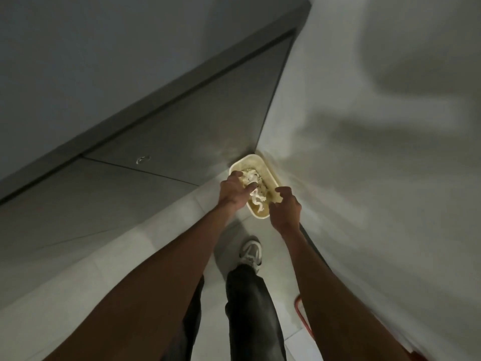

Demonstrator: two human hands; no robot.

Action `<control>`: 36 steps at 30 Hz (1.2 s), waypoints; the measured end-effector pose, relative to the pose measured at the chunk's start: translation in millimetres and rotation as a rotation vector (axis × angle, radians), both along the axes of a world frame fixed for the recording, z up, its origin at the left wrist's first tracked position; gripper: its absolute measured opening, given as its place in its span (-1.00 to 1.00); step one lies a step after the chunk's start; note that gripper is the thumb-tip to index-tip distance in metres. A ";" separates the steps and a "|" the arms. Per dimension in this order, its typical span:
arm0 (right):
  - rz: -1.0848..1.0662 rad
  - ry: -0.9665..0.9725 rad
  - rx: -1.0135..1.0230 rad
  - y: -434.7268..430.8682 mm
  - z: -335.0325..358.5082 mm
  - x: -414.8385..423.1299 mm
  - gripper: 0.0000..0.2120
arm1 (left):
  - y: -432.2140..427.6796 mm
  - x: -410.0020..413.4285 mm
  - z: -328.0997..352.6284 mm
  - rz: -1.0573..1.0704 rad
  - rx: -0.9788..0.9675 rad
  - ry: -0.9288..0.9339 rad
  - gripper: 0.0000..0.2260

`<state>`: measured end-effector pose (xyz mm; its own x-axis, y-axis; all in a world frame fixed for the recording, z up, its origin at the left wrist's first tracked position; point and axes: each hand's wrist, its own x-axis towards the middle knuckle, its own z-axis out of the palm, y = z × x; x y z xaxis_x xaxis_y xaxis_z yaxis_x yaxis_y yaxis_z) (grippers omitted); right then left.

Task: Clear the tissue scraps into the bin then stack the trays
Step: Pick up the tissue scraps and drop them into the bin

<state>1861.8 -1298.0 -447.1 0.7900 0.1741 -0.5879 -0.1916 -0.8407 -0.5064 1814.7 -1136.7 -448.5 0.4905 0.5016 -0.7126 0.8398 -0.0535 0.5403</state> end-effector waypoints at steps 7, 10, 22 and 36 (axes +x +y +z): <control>0.078 -0.084 0.043 1.5 63.0 -10.0 -0.68 | 4.6 -42.1 70.5 -0.078 0.091 -0.073 -0.63; 0.140 -0.137 0.082 4.6 108.9 -26.1 -0.71 | 7.1 -72.6 120.3 -0.072 0.143 -0.094 -0.66; 0.346 -0.230 0.281 56.4 327.6 -143.1 -0.65 | 26.0 -209.0 316.0 0.022 0.333 -0.251 -0.64; 0.607 -0.383 0.427 161.7 484.2 -334.3 -0.68 | 99.3 -482.4 469.9 0.439 0.517 -0.390 -0.78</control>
